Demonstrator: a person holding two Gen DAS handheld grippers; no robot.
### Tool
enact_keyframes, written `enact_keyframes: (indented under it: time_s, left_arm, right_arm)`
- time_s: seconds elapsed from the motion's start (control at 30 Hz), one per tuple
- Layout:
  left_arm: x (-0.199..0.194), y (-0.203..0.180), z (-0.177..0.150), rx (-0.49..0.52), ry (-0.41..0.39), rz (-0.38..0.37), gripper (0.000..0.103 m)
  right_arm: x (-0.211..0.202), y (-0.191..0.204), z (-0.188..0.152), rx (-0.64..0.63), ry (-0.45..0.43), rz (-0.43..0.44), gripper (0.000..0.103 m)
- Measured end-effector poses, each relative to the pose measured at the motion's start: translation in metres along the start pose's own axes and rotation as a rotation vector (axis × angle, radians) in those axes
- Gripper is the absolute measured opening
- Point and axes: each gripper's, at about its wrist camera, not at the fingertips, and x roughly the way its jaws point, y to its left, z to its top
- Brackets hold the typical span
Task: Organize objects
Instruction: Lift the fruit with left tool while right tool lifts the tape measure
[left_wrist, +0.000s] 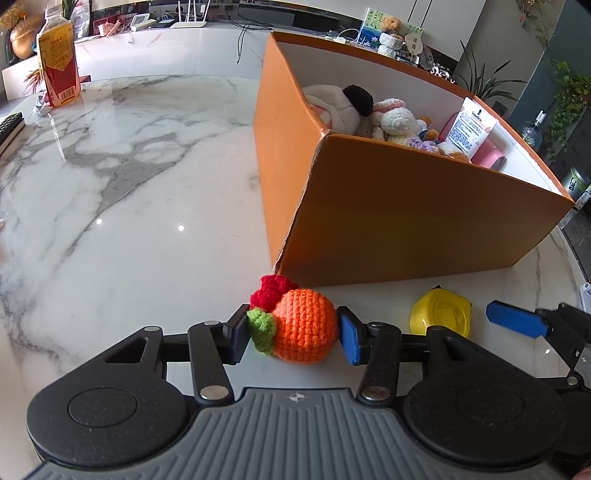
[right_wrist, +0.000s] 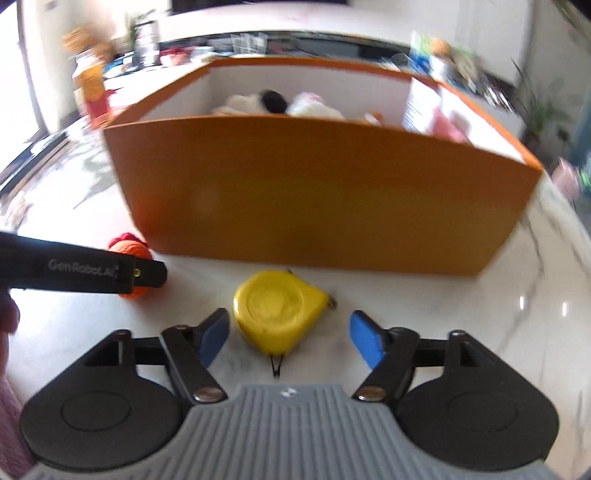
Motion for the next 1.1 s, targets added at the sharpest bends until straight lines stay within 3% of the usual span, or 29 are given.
enact_keyframes:
  time_s: [0.07,0.13,0.27,0.6,0.8,0.87,0.93,1.03,1.1]
  left_arm:
    - [0.000,-0.001,0.000,0.002,0.000,0.001,0.057]
    - [0.000,-0.001,0.000,0.003,0.001,-0.001,0.057]
    - [0.000,-0.001,0.000,0.003,0.001,0.000,0.057]
    - [0.001,-0.002,0.000,0.008,0.001,-0.003,0.057]
    - [0.001,-0.002,0.000,0.011,0.001,-0.002,0.057]
    - [0.001,-0.002,0.001,0.008,0.001,-0.004,0.057]
    - [0.001,-0.002,0.001,0.012,0.001,-0.004,0.057]
    - [0.002,-0.003,0.001,0.018,0.003,-0.010,0.057]
    - [0.001,-0.001,0.001,0.013,0.004,-0.019,0.057]
  right_arm:
    - [0.001,0.004,-0.001,-0.130,-0.041,-0.007,0.082]
    - [0.005,0.000,-0.002,-0.179,-0.040,0.004,0.083]
    - [0.016,-0.013,0.003,-0.117,-0.006,0.118,0.080]
    - [0.021,-0.016,0.005,-0.098,-0.005,0.132,0.068]
    - [0.004,-0.006,-0.005,-0.094,0.057,0.122,0.068]
    - [-0.001,-0.002,-0.006,-0.119,0.035,0.130,0.069]
    - [-0.005,0.003,-0.005,-0.172,0.004,0.131,0.082]
    - [-0.004,0.005,0.003,-0.253,-0.016,0.150,0.082]
    - [0.002,-0.002,0.005,-0.232,0.014,0.182,0.079]
